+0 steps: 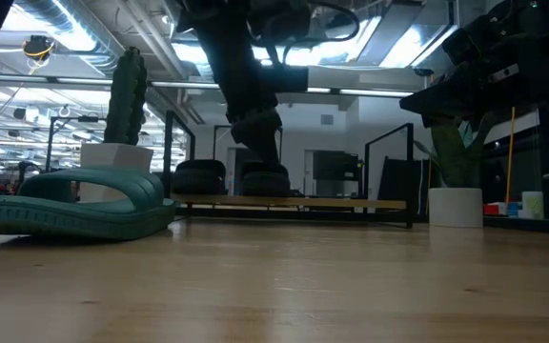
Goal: Pick and place slides into the shelf
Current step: Adjust the black slides on the shelf
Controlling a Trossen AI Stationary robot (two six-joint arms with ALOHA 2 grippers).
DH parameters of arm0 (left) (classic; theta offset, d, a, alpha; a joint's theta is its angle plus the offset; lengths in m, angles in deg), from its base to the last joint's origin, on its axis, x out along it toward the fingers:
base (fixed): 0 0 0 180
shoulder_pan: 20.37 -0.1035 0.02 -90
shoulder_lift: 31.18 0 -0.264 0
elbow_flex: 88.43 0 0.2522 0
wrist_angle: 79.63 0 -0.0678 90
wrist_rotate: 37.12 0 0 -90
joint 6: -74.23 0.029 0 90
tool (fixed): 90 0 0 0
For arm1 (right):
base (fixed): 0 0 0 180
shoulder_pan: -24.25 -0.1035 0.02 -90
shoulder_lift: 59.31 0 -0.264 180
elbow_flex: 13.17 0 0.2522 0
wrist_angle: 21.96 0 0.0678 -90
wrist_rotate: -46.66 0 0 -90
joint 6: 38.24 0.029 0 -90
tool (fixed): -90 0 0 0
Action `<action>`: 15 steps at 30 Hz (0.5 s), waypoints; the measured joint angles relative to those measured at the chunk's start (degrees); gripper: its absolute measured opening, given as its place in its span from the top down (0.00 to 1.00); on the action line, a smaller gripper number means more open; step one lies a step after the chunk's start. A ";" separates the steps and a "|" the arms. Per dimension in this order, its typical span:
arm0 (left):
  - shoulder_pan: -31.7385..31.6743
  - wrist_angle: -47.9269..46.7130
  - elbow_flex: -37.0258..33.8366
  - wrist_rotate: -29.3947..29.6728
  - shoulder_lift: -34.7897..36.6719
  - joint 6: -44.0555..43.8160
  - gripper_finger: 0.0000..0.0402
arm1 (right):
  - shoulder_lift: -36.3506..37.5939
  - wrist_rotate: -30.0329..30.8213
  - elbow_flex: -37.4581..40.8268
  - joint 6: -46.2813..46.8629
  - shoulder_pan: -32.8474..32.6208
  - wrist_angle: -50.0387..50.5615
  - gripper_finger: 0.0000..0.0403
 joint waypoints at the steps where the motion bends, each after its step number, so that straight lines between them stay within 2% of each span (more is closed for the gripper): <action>1: 0.03 0.00 0.00 -0.05 0.00 0.01 0.68 | 0.00 0.00 0.00 -0.02 0.02 0.00 0.97; 6: 0.22 0.00 0.00 -3.00 0.00 0.05 0.68 | 0.00 0.02 0.00 -0.09 0.00 0.00 0.97; 15: 0.48 -0.29 0.00 -1.16 -0.57 0.12 0.68 | 0.00 0.02 0.00 -0.09 0.00 -0.07 0.97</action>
